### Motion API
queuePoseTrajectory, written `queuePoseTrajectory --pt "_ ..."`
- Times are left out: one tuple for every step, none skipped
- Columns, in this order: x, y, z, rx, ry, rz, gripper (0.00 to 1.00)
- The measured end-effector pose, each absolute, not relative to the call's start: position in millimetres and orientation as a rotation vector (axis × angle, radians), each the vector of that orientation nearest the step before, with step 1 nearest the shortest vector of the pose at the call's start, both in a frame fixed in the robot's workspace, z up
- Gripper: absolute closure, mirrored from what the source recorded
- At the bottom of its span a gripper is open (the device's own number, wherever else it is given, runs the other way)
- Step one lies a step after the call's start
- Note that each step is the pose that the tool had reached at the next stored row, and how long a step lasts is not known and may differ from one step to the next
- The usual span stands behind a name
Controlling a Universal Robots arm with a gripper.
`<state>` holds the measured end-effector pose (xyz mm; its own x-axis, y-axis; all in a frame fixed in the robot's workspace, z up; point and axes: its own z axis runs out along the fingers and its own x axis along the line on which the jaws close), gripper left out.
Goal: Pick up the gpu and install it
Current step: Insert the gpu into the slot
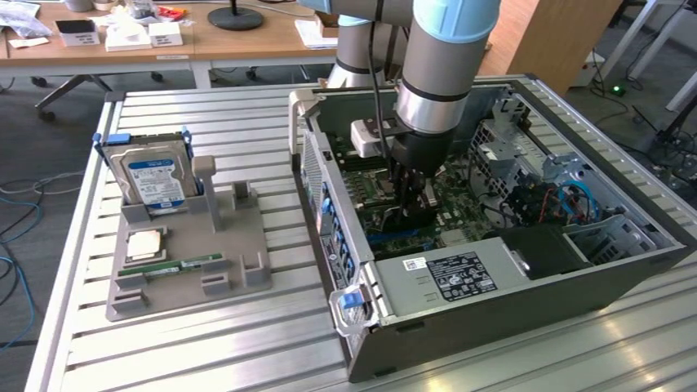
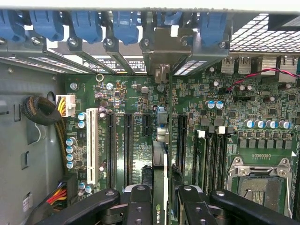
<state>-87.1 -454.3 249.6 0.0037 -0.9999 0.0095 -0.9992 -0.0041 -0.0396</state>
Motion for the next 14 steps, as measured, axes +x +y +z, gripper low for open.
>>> queuePoseTrajectory --pt "-87.1 -454.3 249.6 -2.210 2.202 -0.054 0.74" --pt "-87.1 -454.3 249.6 -2.210 2.202 -0.054 0.74" --pt "-87.1 -454.3 249.5 -2.210 2.202 -0.054 0.73" --pt "-87.1 -454.3 249.5 -2.210 2.202 -0.054 0.67" --pt "-87.1 -454.3 249.5 -2.210 2.202 -0.054 0.67" --pt "-87.1 -454.3 249.5 -2.210 2.202 -0.054 0.60" --pt "-87.1 -454.3 249.5 -2.210 2.202 -0.054 0.60" --pt "-87.1 -454.3 249.5 -2.210 2.202 -0.054 0.60" --pt "-87.1 -454.3 249.5 -2.210 2.202 -0.054 0.60" --pt "-87.1 -454.3 249.6 -2.210 2.202 -0.054 0.60" --pt "-87.1 -454.3 249.5 -2.210 2.202 -0.054 0.60" --pt "-87.1 -454.3 249.5 -2.210 2.202 -0.054 0.60" --pt "-87.1 -454.3 249.6 -2.210 2.202 -0.054 0.60" --pt "-87.1 -454.3 249.6 -2.210 2.202 -0.054 0.60"
